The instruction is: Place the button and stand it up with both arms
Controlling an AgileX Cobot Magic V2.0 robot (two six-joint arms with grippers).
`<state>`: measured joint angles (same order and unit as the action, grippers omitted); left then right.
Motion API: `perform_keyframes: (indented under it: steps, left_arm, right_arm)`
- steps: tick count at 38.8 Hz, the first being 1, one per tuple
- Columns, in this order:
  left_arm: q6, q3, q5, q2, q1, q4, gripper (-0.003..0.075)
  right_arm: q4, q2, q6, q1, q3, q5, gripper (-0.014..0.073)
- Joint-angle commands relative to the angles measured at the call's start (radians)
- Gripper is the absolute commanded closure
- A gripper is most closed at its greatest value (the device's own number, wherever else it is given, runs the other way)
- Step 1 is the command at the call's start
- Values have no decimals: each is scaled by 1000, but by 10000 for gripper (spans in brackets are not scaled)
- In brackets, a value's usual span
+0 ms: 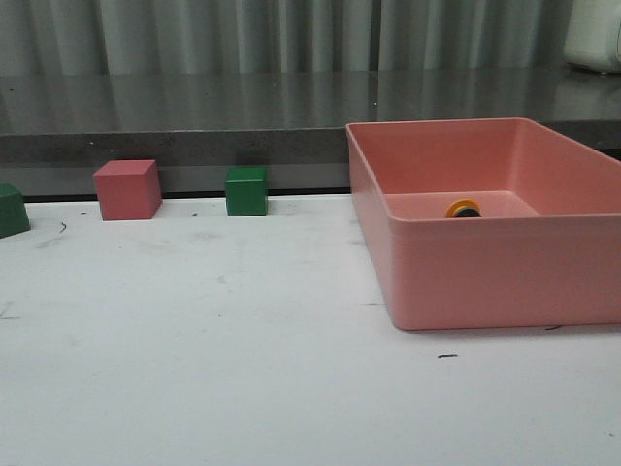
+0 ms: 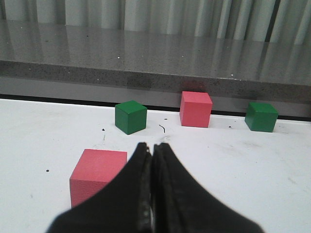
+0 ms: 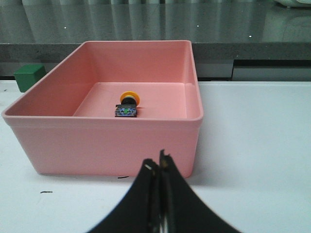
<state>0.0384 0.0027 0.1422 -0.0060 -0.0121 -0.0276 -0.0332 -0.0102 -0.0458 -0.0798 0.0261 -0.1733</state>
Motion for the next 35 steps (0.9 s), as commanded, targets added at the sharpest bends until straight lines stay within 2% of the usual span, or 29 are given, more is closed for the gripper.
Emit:
perform_keyframes:
  steps: [1, 35]
  left_arm:
    - [1, 9, -87, -24, -3, -10, 741]
    - [1, 9, -111, -24, -3, -10, 741]
  right_arm:
    - [10, -18, 8, 6, -4, 72, 664]
    - [10, -18, 8, 6, -4, 72, 664]
